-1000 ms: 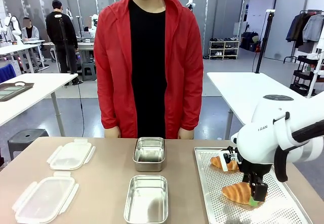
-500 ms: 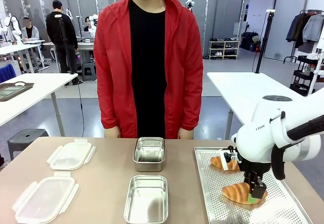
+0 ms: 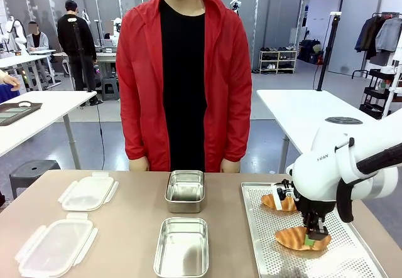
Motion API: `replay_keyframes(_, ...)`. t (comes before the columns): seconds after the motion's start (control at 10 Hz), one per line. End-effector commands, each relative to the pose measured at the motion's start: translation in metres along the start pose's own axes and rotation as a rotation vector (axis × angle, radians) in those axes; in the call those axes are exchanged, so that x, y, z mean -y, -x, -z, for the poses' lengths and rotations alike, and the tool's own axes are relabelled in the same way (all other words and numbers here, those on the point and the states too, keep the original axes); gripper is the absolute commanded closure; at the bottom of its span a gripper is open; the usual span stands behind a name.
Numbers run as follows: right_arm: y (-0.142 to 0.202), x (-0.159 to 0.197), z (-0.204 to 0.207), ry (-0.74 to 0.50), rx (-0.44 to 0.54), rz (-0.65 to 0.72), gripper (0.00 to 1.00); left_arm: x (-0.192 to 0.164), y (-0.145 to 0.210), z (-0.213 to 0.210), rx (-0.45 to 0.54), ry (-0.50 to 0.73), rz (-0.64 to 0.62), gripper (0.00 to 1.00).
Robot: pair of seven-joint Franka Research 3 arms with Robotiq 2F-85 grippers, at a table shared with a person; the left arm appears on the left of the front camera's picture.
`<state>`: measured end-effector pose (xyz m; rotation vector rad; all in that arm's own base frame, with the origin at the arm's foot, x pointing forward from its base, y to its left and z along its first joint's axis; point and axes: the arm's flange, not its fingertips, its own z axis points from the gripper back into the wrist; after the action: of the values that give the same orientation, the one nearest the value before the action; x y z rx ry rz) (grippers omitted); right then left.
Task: Place the bread into the airtight container.
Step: Pick up a Butter Roll and place it into an empty Airtight Container.
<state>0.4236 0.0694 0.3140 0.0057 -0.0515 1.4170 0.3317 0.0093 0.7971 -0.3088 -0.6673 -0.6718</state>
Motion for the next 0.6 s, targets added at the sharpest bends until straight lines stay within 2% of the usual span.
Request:
replay_keyframes(0.0, -0.007, -0.004, -0.019, -0.014, 0.016, 0.045, 0.93, 0.002, 0.0, -0.001, 0.005, 0.009, 0.007, 0.0)
replay_keyframes(0.2, -0.014, -0.008, -0.062, -0.012, -0.028, 0.104, 0.93, 0.002, 0.0, -0.001, 0.005, 0.009, 0.007, 0.0)
replay_keyframes(0.5, -0.043, -0.02, -0.129, -0.003, 0.005, 0.091, 0.93, 0.002, 0.0, -0.001, 0.005, 0.009, 0.007, 0.0)
